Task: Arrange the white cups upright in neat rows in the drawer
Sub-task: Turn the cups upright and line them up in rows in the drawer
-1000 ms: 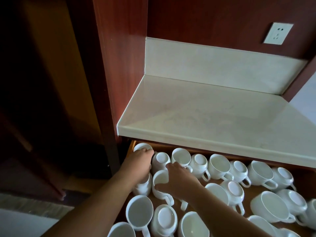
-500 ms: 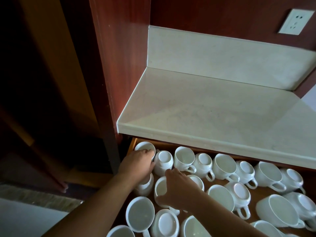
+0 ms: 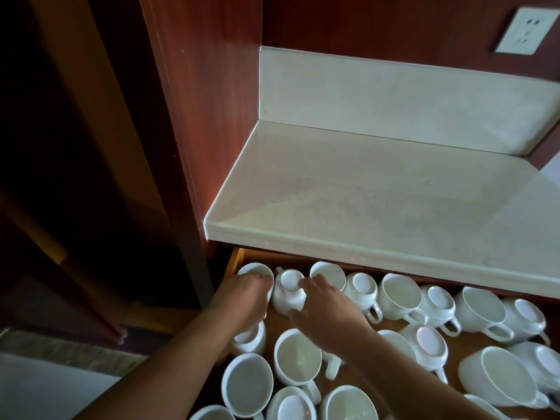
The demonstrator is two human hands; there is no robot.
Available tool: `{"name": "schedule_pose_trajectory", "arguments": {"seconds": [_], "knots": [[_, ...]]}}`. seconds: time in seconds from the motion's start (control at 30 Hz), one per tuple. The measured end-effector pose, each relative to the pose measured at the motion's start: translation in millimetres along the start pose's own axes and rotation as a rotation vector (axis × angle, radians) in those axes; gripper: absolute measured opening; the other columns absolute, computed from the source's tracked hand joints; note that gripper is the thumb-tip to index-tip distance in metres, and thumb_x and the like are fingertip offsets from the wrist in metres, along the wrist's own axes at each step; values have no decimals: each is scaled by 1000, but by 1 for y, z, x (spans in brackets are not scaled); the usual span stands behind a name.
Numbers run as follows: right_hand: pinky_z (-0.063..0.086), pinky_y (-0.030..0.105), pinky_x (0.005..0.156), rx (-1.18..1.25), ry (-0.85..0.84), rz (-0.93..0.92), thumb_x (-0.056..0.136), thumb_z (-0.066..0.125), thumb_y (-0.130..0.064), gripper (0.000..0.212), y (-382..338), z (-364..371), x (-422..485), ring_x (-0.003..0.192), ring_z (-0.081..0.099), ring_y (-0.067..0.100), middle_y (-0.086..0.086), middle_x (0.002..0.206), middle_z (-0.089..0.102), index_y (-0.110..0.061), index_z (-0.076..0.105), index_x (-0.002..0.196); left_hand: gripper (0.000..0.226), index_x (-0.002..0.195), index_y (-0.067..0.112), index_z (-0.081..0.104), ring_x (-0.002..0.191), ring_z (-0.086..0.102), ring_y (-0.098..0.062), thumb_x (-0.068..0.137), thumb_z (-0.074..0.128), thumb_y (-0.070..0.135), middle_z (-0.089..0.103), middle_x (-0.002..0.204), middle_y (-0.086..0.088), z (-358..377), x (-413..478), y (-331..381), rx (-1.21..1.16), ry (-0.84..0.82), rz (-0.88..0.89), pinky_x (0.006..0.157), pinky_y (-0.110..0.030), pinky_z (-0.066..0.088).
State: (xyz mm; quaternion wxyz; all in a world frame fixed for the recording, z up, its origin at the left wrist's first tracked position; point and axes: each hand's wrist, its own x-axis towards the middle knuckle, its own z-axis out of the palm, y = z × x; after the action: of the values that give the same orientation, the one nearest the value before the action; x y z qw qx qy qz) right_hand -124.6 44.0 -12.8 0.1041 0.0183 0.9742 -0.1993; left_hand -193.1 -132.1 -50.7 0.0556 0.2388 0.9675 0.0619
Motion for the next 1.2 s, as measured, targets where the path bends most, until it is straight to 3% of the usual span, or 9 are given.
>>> {"name": "schedule_pose_trajectory", "arguments": {"seconds": [0.07,0.2,0.4,0.6,0.73,0.87,1.03,1.13,1.2], "knots": [[49,43,98,-43,-3,-47,94,56,-40,57,2,2,11,125,53,26,-1,142,42,-25,38,146,18,109,24,59,86,69,-20,93,60,16,72,94,1,-1,0,1,-30,-35,-1,74,-35,58],[53,48,93,-127,-33,-68,95,54,-32,65,3,14,32,121,58,35,1,150,33,-27,26,154,10,103,25,58,81,69,-16,95,61,20,72,90,4,-1,-4,3,-33,-60,23,64,-29,49],[54,46,84,-196,-47,-52,99,49,-33,69,2,31,50,113,64,40,10,153,31,-28,15,159,8,103,26,57,84,64,-15,97,59,23,69,96,5,-3,-10,5,-51,-61,32,64,-28,43],[55,44,80,-219,-44,-49,99,54,-37,64,2,30,44,108,66,40,13,142,37,-28,25,156,8,105,29,53,89,53,-9,99,51,24,58,110,10,-9,-20,6,-150,34,29,67,-24,37],[57,46,82,-178,-54,-42,94,62,-39,65,6,26,31,110,66,39,10,148,37,-33,31,151,21,118,29,58,96,54,-7,98,54,27,54,126,14,-11,-25,-2,-241,79,-9,72,-23,41],[57,48,86,-113,-17,-49,91,64,-43,74,8,16,19,111,65,37,5,151,33,-40,25,153,28,124,29,64,103,59,-5,97,59,26,60,122,16,-20,-28,-4,-415,112,-98,84,-22,49],[53,38,88,-83,59,-115,88,65,-41,76,10,-6,-2,113,63,33,1,148,34,-43,25,153,11,102,38,70,94,67,1,91,71,37,72,98,19,-36,-27,0,-768,128,-212,84,-26,54],[52,35,86,-78,107,-170,87,67,-44,78,14,-15,-16,112,62,29,-4,149,34,-45,24,152,16,105,35,73,94,70,-6,90,77,35,74,102,10,-47,-31,6,-1038,85,-309,85,-27,55],[51,31,86,-37,145,-199,86,70,-45,78,17,-23,-27,113,61,23,-8,147,35,-46,28,151,17,104,27,76,96,74,-17,88,80,31,78,102,0,-51,-34,9,-1252,18,-362,95,-40,58]]}}
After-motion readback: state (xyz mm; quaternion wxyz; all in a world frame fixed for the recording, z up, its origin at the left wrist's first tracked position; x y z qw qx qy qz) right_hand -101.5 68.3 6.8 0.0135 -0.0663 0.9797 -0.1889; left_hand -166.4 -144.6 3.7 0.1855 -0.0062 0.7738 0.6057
